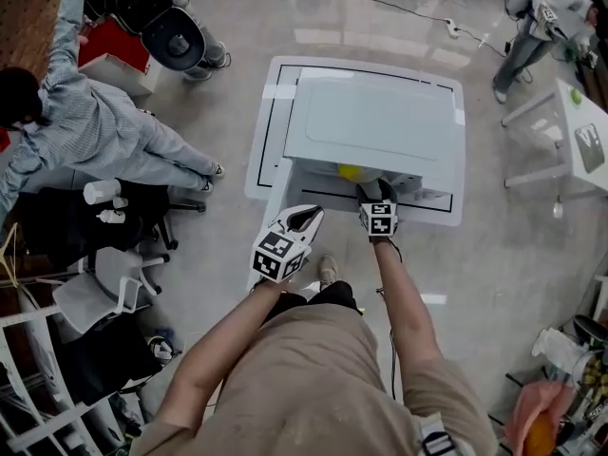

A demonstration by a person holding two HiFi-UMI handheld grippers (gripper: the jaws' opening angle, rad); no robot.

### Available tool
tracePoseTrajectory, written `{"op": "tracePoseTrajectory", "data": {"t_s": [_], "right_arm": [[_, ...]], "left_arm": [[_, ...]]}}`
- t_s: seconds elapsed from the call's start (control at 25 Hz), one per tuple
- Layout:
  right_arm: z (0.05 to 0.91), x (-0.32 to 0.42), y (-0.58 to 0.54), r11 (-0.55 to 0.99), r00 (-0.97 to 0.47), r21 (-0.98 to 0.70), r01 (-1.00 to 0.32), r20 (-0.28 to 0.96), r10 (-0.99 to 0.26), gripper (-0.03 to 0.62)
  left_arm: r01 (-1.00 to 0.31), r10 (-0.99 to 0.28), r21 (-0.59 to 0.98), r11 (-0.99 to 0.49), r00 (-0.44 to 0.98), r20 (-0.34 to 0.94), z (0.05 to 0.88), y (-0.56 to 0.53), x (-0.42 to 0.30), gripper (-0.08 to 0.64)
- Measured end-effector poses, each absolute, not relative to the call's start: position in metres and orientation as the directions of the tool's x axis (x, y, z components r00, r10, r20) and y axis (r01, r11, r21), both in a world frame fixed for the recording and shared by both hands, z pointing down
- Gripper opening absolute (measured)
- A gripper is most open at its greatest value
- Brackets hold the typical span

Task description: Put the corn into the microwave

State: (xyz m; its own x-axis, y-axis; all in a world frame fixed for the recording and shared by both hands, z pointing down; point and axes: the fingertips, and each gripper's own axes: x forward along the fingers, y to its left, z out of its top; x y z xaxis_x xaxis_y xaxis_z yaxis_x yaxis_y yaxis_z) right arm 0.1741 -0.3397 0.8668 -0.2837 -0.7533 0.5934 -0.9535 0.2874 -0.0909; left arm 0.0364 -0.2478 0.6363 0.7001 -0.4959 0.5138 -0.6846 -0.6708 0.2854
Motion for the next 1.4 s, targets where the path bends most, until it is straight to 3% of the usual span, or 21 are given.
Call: {"op": "tracePoseTrajectory", "data": {"t_s": [1.12, 1.4], "right_arm": [[0.855, 0.160, -0.388, 0.325, -0.308, -0.084, -0.942, 0.602, -0.737, 0.278], [0.767, 0.121, -0.309, 0.474, -0.489, -0.174, -0.863, 0.523, -0.698, 0.276]], "left_arm": [[-0.708, -0.533, 0.248, -0.661, 0.676, 0.509, 0.621, -0.222, 0.013, 0.003], [-0.671, -0.539, 0.291, -0.682, 0.730, 0.421, 0.589, -0.207, 0.003, 0.003]]}}
